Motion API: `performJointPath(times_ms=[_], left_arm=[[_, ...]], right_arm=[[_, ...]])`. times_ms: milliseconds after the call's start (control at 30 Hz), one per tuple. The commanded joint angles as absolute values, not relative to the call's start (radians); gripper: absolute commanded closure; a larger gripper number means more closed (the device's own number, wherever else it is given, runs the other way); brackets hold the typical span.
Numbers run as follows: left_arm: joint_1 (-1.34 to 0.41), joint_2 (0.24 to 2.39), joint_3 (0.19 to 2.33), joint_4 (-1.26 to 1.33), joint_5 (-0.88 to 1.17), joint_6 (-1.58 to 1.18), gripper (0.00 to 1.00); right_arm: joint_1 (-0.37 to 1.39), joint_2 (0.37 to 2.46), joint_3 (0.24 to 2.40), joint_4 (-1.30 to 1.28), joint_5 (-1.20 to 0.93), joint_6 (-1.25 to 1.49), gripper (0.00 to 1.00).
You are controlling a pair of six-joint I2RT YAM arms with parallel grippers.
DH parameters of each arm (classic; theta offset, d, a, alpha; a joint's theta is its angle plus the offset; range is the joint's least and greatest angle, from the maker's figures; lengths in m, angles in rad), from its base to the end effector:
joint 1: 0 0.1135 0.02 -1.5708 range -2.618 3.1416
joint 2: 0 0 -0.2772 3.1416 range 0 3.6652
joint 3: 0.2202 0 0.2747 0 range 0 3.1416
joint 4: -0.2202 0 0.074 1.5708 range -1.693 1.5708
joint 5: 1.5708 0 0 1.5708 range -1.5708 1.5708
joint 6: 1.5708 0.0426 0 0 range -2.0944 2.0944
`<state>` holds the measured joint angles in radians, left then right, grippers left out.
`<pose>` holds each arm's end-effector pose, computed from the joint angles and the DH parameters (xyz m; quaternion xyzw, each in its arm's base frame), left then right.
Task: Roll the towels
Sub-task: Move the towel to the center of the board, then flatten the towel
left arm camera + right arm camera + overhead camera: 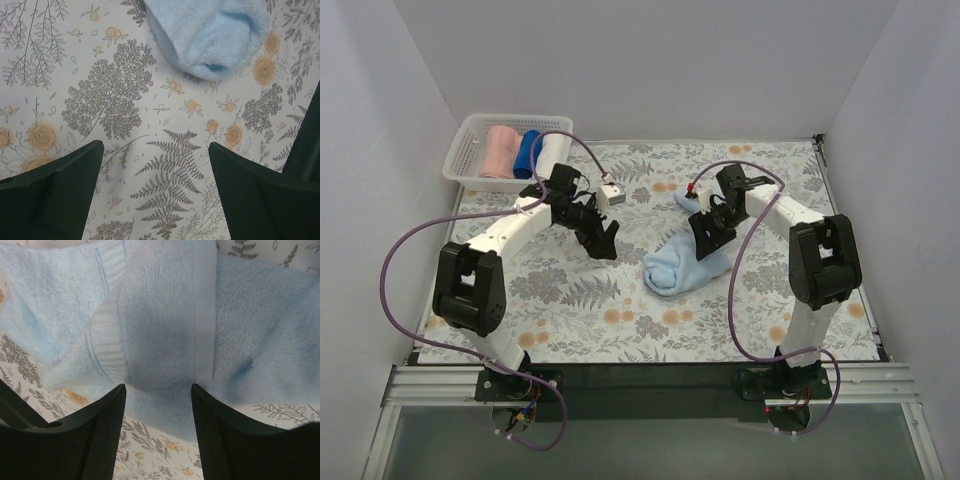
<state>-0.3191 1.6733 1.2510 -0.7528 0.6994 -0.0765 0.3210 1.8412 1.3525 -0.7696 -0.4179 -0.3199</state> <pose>0.3319 -0.1385 0.2357 0.1783 0.9062 -0.3657 0.1150 0.3681 0.1406 0.2003 -0.3350 0.9070 0.2050 0.1521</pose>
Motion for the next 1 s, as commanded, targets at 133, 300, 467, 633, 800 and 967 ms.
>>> performJointPath(times_ms=[133, 300, 467, 633, 800, 967], left_arm=[[-0.339, 1.724, 1.353, -0.678, 0.745, -0.161, 0.2], [-0.339, 1.72, 1.362, -0.673, 0.767, -0.184, 0.21], [-0.339, 1.672, 1.341, -0.609, 0.848, -0.242, 0.23], [-0.339, 1.646, 1.315, -0.56, 0.899, -0.302, 0.24], [-0.331, 1.638, 1.299, -0.546, 0.913, -0.354, 0.24], [-0.232, 1.582, 1.203, -0.492, 0.93, -0.431, 0.24]], right_arm=[[0.319, 1.878, 1.318, -0.795, -0.437, -0.342, 0.74], [0.319, 1.81, 1.357, -0.828, -0.549, -0.35, 0.99], [0.327, 1.697, 1.378, -0.838, -0.84, -0.342, 0.99], [0.426, 1.628, 1.417, -0.831, -0.972, -0.33, 0.99], [0.557, 1.629, 1.462, -0.825, -1.012, -0.325, 0.99], [0.744, 1.599, 1.411, -0.779, -0.953, -0.324, 0.99]])
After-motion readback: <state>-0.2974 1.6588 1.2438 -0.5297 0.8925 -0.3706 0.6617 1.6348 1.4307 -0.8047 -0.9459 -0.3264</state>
